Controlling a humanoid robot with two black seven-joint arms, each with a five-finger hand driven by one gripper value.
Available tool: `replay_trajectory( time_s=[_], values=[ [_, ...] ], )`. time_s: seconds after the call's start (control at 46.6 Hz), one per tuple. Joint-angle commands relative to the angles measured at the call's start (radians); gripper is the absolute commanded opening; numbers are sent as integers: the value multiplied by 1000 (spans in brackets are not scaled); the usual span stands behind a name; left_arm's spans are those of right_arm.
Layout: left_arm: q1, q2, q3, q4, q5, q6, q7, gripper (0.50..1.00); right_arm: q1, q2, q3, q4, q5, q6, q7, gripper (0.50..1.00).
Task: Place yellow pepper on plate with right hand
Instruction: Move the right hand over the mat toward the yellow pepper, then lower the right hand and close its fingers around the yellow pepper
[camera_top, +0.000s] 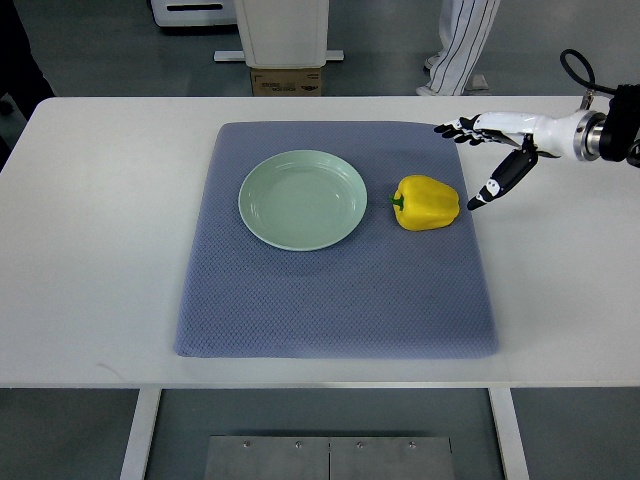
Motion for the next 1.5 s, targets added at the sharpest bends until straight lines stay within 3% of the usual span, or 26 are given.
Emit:
replay_trajectory(
  time_s=[0.0,0.086,0.622,1.48],
  values=[
    [0,0,0,0,-1,0,1,1000,0,24,-48,-1,1,-59,0,993],
    [0,0,0,0,1,0,1,1000,-2,45,-79,-2,1,-98,0,993],
    [0,0,0,0,1,0,-1,1000,-34,99,-113,-13,2,-152,-4,985],
    [0,0,0,0,1,0,1,1000,-55,170,-110,-41,13,-173,-53,985]
  ],
)
